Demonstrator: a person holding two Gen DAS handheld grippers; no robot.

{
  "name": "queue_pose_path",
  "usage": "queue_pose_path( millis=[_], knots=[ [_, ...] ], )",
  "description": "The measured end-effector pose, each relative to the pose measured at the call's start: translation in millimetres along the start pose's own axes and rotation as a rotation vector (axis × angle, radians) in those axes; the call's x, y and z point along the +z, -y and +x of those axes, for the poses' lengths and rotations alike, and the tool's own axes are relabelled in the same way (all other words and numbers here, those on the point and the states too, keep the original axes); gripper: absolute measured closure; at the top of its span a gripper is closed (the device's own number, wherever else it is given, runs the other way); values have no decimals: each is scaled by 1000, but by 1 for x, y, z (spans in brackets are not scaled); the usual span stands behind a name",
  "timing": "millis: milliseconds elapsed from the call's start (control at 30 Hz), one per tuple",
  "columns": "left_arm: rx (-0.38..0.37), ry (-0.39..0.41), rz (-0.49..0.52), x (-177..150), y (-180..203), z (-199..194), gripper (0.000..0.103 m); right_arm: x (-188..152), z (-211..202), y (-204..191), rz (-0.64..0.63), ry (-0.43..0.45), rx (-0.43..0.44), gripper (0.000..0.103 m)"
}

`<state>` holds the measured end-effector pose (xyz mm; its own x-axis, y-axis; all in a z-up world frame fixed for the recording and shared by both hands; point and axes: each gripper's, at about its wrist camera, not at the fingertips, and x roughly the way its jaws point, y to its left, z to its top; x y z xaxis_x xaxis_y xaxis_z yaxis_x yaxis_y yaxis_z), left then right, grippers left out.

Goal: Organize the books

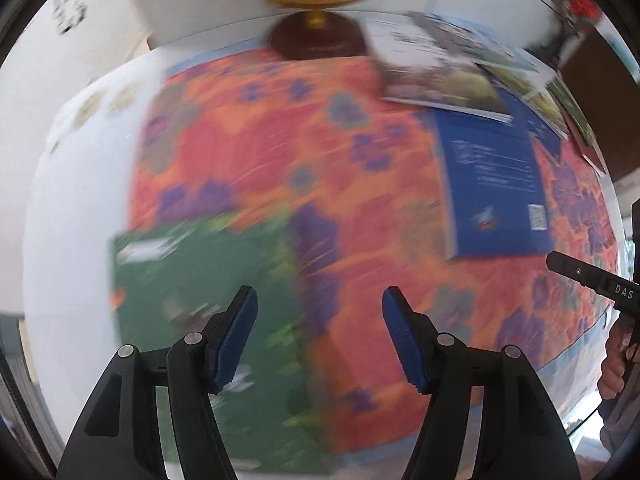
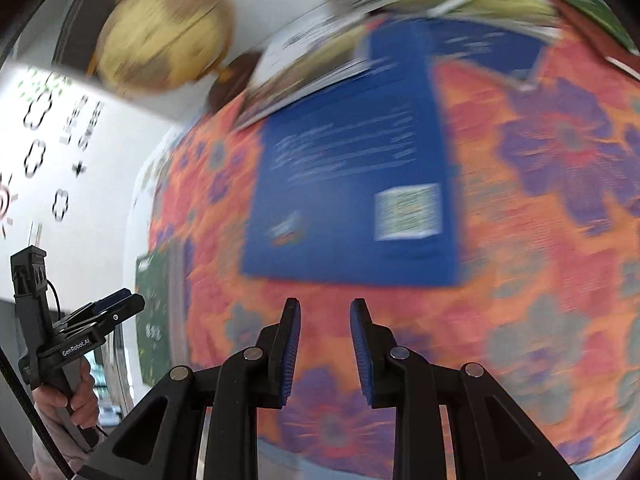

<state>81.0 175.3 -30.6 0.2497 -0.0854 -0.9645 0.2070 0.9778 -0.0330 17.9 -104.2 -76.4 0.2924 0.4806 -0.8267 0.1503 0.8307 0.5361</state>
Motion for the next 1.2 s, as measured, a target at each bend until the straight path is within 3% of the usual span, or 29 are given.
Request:
queue_pose_path(
  millis=[200,333,500,633,800,867,933,1000,1067,1200],
  knots=[
    [3,-53,91,37,74,39,40,36,-7,52,40,1,41,79],
    [18,-123,108,50,101,67,42,61,4,68,72,-8,144,79],
    [-33,-151,53,52,98,76,39,84,18,64,45,-28,202,77],
    [-104,-166,-29,51,80,80,38,93,27,73,88,-35,298,75],
    [-68,-161,11,53,88,80,37,92,19,61,47,-25,285,73],
    [-75,-161,2,54,87,81,37,92,16,54,37,-14,316,73],
    [-82,-156,-9,54,84,81,37,90,12,48,31,-16,365,77],
    [-74,-153,-13,53,83,80,37,88,11,37,6,-19,351,81],
    [-66,-150,-16,50,83,77,37,87,12,29,3,-18,328,93],
    [-62,-152,-28,47,81,76,38,82,12,26,43,-20,346,95]
  ],
)
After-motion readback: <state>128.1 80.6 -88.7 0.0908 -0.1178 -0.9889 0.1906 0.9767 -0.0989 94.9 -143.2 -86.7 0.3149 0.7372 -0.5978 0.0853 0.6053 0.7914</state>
